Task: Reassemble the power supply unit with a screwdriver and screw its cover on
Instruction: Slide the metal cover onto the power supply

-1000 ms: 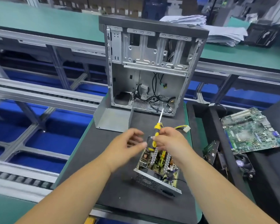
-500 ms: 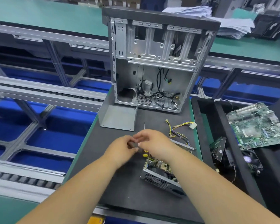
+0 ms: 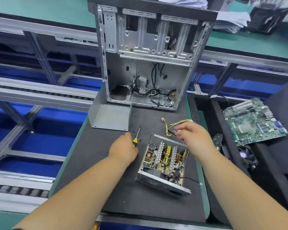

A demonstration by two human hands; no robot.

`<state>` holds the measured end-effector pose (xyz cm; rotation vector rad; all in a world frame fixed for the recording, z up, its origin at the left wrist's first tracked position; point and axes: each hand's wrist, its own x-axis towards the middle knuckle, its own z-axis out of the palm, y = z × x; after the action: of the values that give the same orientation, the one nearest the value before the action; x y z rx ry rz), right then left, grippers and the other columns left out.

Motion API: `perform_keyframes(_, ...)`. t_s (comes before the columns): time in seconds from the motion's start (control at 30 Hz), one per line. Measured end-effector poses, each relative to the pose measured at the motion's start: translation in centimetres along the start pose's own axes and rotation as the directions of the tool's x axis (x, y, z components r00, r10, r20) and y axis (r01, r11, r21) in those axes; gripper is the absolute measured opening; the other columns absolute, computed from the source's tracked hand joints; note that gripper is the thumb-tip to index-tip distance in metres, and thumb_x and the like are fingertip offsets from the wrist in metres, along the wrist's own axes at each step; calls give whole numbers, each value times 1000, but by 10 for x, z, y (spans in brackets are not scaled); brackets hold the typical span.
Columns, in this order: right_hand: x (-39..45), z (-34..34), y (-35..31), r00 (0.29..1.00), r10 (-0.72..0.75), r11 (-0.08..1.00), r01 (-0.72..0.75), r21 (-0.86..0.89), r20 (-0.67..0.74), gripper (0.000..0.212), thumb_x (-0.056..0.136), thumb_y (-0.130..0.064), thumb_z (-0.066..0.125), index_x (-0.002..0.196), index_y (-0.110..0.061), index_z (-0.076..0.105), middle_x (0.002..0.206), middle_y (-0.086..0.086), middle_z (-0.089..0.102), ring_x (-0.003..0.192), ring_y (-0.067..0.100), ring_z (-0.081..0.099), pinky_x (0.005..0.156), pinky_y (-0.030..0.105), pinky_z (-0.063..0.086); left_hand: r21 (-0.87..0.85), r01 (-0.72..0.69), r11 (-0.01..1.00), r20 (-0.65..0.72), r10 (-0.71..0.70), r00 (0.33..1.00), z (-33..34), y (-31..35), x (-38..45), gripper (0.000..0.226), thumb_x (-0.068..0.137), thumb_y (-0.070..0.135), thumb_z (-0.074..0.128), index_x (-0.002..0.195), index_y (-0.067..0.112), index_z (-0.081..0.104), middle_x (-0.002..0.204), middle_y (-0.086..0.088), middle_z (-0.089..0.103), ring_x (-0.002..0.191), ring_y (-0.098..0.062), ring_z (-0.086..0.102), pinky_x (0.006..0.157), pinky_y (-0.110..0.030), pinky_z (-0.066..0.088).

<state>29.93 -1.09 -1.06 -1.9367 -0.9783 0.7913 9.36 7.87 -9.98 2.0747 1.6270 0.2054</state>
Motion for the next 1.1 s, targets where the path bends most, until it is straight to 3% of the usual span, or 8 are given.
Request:
perform_keyframes(0.17, 3, -23, 25, 996, -40, 999, 37, -37, -80, 23, 86, -11, 60, 83, -31, 71, 87, -3, 71, 83, 19, 66, 78, 34, 50, -84, -61, 995, -64, 56, 996, -13, -24, -14, 25, 88, 31, 66, 108, 23, 53, 99, 3, 59, 89, -21, 59, 71, -31, 44)
perform_keyframes(0.37, 19, -28, 53, 990, 133, 990, -135, -44, -44, 17, 83, -13, 59, 80, -27, 69, 92, 0, 70, 87, 24, 63, 85, 38, 48, 104, 45, 994, -88, -35, 995, -34, -63, -36, 22, 92, 31, 61, 111, 25, 52, 106, 5, 59, 89, -19, 58, 70, -32, 45)
perform_keyframes(0.47, 28, -23, 61, 974, 226, 973, -227, -45, -23, 14, 81, -17, 59, 67, -18, 61, 77, 5, 64, 75, 25, 56, 75, 36, 44, 122, 71, 990, -93, -60, 994, -37, -63, -41, 23, 92, 34, 62, 110, 23, 53, 108, 2, 59, 92, -20, 57, 73, -34, 47)
perform_keyframes(0.57, 35, -20, 65, 945, 327, 940, -325, -102, -3, 18, 87, -22, 58, 71, -14, 57, 74, 11, 61, 70, 26, 54, 67, 35, 38, 98, -4, 995, -171, 20, 985, -33, -51, -47, 33, 90, 36, 64, 116, 18, 56, 114, -3, 59, 103, -25, 54, 83, -38, 48)
perform_keyframes(0.67, 31, -23, 68, 919, 395, 913, -390, -123, 17, 18, 94, -25, 52, 88, -8, 58, 76, 11, 61, 60, 24, 53, 59, 31, 37, -58, -149, 987, -198, 135, 971, -30, -28, -54, 40, 91, 37, 62, 126, 17, 56, 121, -2, 57, 113, -23, 52, 95, -38, 45)
perform_keyframes(0.87, -8, -45, 76, 792, 589, 803, -552, -223, 162, 24, 94, -13, 42, 75, -11, 57, 69, 5, 56, 52, 16, 44, 50, 23, 29, -165, -373, 913, -102, 361, 927, -33, 24, -40, 41, 94, 35, 58, 134, 26, 50, 127, 5, 53, 119, -12, 50, 104, -32, 40)
perform_keyframes(1.0, -20, -44, 68, 830, 524, 848, -487, -210, 193, 18, 96, -12, 45, 85, -11, 59, 75, 4, 58, 56, 14, 45, 49, 22, 29, 27, -451, 892, 61, 448, 892, -27, 55, -18, 45, 98, 37, 53, 140, 23, 48, 140, 1, 50, 129, -21, 45, 109, -38, 37)
perform_keyframes(1.1, -31, -41, 62, 870, 444, 888, -394, -237, 216, 12, 93, -16, 52, 86, -13, 62, 78, 2, 64, 64, 16, 52, 55, 25, 36, 134, -450, 883, 166, 428, 889, -22, 71, -9, 36, 99, 42, 50, 126, 19, 58, 123, -2, 58, 114, -24, 55, 95, -40, 45)
